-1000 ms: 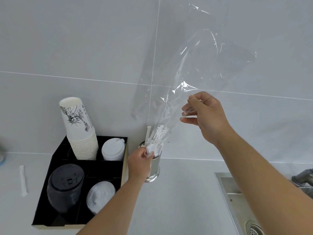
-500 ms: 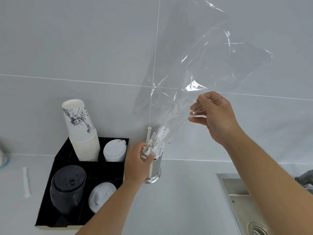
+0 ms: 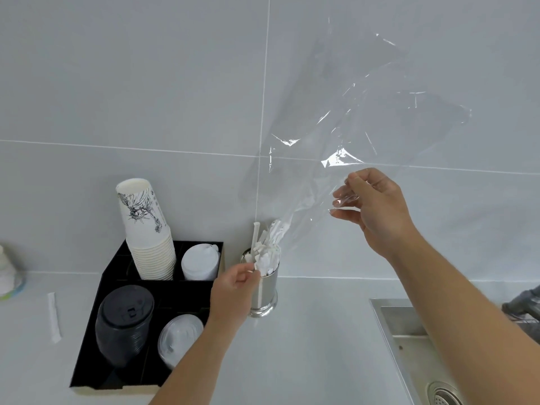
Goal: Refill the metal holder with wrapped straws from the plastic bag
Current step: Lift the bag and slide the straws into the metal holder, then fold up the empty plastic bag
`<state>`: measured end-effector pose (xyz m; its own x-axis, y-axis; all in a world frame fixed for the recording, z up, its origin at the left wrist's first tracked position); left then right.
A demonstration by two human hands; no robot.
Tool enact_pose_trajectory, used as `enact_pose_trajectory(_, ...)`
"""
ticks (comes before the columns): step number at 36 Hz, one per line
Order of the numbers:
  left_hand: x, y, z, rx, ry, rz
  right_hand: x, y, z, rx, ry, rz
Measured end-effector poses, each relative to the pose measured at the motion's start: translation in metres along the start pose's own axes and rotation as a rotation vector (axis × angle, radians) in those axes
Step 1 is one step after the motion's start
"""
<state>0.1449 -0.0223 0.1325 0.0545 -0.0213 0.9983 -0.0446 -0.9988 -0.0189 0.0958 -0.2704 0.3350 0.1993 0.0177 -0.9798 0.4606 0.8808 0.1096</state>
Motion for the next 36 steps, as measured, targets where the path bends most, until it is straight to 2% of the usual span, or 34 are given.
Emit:
enact_pose_trajectory(4, 0.007, 0.000, -0.018, 0.001, -0.069, -0.093, -0.004, -0.001, -0.012, 0.006, -0.003, 0.002)
enact_pose_trajectory(14, 0.023, 0.043, -0.093, -0.269, -0.336, -0.526, -0.018, -0.004, -0.049, 0.029, -0.025, 0.056)
enact_pose_trajectory(20, 0.064, 0.074, -0.116, -0.418, -0.320, -0.646, -0.013, -0.003, -0.073, 0.032, -0.017, 0.106)
enact_pose_trajectory(24, 0.087, 0.083, -0.119, -0.403, -0.307, -0.753, -0.002, -0.006, -0.091, 0.027, 0.008, 0.139)
enact_pose_trajectory(29, 0.088, 0.081, -0.120, -0.304, -0.338, -0.832, 0.016, -0.014, -0.112, 0.027, 0.061, 0.160)
enact_pose_trajectory(36, 0.070, 0.068, -0.124, -0.230, -0.306, -0.716, 0.042, -0.038, -0.135, 0.059, 0.156, 0.178)
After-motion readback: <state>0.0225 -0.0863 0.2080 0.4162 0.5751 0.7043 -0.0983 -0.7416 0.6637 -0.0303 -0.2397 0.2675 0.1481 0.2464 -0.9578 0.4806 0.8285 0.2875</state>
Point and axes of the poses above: each hand's wrist, its own z-axis towards the middle knuckle, its own y-axis out of the palm, x = y × z, the point moved 9 cm from there along z, towards the middle knuckle, and after that the axes turned 1 degree about x, right-handed, at the moved point
